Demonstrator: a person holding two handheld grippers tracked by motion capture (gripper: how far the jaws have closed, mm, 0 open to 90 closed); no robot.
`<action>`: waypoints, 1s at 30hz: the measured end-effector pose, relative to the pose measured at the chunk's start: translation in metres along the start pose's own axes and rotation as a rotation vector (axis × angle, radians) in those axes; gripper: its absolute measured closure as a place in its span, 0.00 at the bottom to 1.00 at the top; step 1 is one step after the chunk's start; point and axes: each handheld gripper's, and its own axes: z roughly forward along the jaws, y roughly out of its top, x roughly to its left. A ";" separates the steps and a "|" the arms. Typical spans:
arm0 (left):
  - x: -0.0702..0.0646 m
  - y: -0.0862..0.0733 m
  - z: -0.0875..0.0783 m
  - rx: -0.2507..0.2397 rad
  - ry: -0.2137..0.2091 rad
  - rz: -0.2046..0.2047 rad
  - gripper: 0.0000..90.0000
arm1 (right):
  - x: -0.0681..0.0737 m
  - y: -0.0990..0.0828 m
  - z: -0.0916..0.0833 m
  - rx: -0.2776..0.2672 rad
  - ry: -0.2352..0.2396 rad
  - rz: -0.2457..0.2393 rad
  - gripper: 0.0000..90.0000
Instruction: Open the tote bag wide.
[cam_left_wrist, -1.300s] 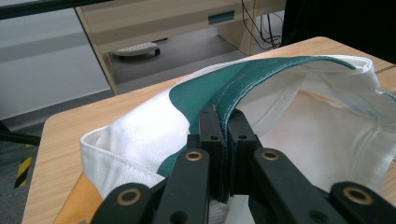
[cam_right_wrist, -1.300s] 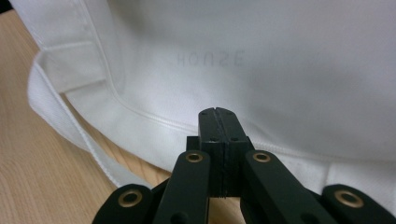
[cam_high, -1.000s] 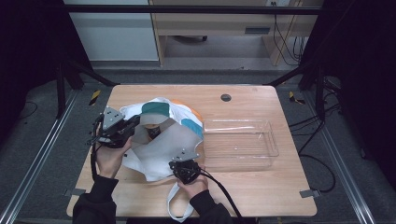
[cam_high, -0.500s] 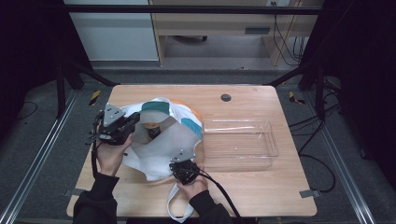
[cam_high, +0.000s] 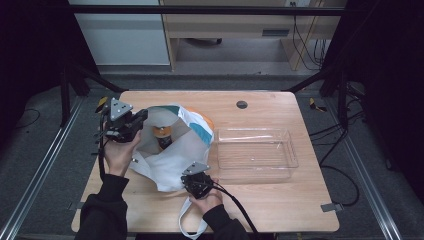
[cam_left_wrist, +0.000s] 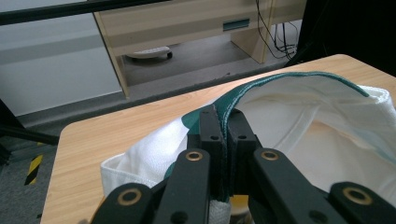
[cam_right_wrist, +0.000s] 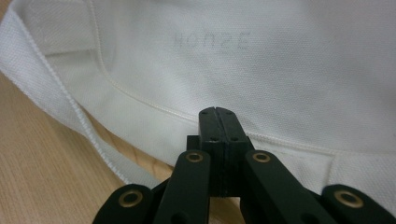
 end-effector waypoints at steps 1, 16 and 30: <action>0.001 0.001 0.002 0.002 0.003 -0.002 0.97 | 0.000 0.000 0.000 0.000 -0.001 0.000 1.00; 0.007 0.009 0.033 0.013 0.081 0.014 0.97 | 0.001 0.000 0.000 -0.002 0.004 -0.001 1.00; 0.020 0.000 0.070 0.062 0.084 -0.043 0.97 | 0.000 0.000 0.000 0.000 0.010 0.000 1.00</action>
